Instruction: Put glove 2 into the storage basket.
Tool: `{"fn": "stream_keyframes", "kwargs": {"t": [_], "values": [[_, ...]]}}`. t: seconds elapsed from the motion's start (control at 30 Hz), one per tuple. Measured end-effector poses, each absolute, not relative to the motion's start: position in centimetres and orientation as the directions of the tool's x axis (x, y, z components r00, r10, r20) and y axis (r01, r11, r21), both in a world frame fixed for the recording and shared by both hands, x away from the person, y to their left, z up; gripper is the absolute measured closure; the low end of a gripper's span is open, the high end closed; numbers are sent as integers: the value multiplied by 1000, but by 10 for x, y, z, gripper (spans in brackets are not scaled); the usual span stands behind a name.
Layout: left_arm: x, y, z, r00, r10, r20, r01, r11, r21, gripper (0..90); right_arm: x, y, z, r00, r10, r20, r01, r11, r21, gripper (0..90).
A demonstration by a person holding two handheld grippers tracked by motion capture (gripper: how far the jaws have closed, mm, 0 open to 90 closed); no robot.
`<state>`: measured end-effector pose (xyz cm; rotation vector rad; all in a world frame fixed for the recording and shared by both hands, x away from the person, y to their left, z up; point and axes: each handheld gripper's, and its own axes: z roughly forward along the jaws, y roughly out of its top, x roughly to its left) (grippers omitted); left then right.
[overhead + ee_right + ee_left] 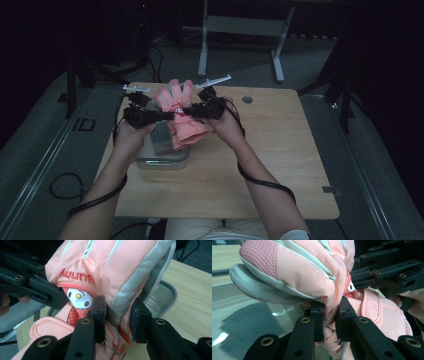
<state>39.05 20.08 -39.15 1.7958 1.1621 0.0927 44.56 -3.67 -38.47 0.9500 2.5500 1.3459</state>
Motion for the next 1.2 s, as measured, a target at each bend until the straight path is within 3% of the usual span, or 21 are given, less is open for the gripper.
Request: {"fn": "stream_keyframes", "kwargs": {"t": [0.37, 0.8, 1.2], "values": [[392, 231, -423, 474, 759, -446, 696, -13, 718, 785, 462, 11, -403, -821, 549, 156, 479, 513, 712, 689], [409, 241, -472, 397, 777, -489, 786, -13, 618, 783, 477, 32, -451, -799, 572, 184, 544, 559, 626, 689], [414, 241, -487, 335, 816, -470, 831, -21, 555, 774, 480, 40, -473, -781, 592, 199, 578, 566, 588, 670]]}}
